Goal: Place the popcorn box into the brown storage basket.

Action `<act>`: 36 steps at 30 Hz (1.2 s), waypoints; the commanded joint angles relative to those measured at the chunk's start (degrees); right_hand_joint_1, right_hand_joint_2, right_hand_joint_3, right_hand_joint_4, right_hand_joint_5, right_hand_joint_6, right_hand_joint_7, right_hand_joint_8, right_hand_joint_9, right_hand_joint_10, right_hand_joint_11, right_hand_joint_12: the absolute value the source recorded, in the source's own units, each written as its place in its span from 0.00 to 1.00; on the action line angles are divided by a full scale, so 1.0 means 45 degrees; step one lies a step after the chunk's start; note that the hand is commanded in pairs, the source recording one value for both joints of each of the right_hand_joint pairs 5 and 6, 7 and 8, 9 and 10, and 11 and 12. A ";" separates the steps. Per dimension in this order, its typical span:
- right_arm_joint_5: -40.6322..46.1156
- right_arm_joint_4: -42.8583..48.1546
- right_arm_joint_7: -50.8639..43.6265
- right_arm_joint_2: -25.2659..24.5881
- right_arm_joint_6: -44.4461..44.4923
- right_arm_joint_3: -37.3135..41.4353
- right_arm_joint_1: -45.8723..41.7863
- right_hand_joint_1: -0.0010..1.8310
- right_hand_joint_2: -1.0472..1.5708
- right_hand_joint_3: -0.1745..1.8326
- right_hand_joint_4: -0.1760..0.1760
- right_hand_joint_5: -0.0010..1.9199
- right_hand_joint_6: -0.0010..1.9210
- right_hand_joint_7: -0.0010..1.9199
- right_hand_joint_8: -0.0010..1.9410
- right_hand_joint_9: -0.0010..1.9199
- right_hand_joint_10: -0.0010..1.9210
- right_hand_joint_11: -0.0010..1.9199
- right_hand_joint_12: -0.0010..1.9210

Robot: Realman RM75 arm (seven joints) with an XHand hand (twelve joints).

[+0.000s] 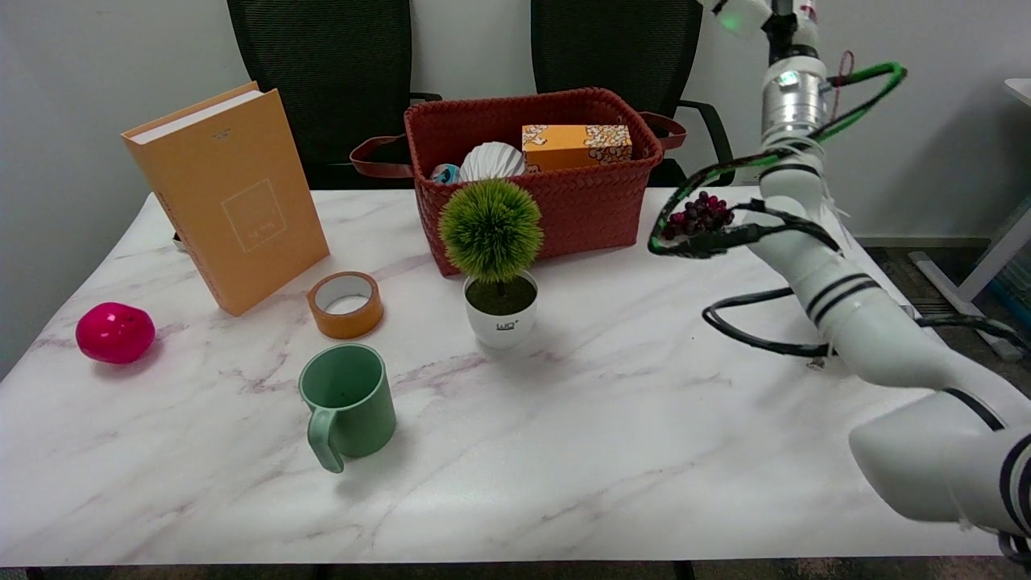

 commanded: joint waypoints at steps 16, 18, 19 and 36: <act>0.1919 0.6722 0.1061 0.1219 -0.0720 0.2716 -0.8026 0.34 0.60 0.03 0.50 0.00 0.00 0.00 0.00 0.00 0.00 0.00 0.00; 0.1548 0.6923 0.1061 0.1150 -0.0594 0.2468 -0.8383 0.35 0.60 0.04 0.50 0.00 0.00 0.00 0.00 0.00 0.00 0.00 0.00; 0.1446 0.6962 0.1061 0.1112 -0.0545 0.2387 -0.8485 0.36 0.60 0.05 0.50 0.00 0.00 0.00 0.00 0.00 0.00 0.00 0.00; 0.0159 0.7422 0.1061 0.1051 -0.0286 0.1892 -0.8900 0.38 0.60 0.11 0.50 0.00 0.00 0.00 0.00 0.00 0.00 0.00 0.00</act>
